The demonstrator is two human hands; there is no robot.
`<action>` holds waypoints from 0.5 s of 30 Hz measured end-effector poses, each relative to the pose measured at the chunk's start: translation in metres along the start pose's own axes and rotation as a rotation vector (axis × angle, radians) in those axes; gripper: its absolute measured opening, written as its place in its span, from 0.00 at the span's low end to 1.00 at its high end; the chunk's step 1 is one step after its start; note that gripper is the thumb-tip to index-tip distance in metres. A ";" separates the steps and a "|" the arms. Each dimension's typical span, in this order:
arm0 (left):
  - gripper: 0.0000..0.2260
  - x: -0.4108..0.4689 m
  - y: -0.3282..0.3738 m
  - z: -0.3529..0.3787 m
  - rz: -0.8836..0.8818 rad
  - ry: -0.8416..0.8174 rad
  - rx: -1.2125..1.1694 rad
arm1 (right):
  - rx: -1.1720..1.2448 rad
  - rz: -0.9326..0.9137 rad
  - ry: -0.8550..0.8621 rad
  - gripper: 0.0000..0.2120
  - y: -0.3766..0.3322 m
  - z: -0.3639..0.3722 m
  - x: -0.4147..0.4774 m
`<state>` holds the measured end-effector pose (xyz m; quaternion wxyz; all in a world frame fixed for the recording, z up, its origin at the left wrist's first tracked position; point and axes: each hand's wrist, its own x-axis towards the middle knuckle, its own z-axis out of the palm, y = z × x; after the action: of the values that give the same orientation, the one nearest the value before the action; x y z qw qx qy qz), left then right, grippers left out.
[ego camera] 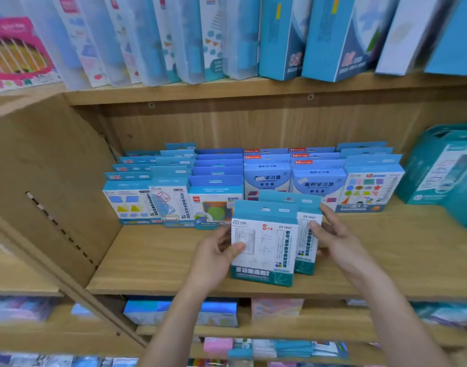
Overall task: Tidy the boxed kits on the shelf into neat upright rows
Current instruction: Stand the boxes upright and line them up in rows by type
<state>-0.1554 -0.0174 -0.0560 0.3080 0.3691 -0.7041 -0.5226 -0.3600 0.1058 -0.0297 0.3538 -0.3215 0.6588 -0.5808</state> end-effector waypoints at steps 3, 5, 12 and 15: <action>0.15 0.003 0.005 0.016 0.034 0.008 0.053 | 0.028 0.007 0.006 0.18 0.003 -0.003 0.001; 0.14 0.004 0.005 0.025 0.057 0.026 0.101 | 0.038 0.014 -0.004 0.20 0.003 -0.006 0.000; 0.13 0.006 0.000 0.050 0.086 0.106 0.184 | -0.039 -0.020 -0.100 0.35 -0.002 -0.008 -0.004; 0.14 0.002 0.003 0.060 0.093 0.133 0.183 | -0.060 -0.034 -0.052 0.35 0.001 -0.014 -0.005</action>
<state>-0.2059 0.0118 -0.0692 0.3431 0.3966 -0.7431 -0.4157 -0.3691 0.1178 -0.0290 0.3512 -0.3580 0.6610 -0.5582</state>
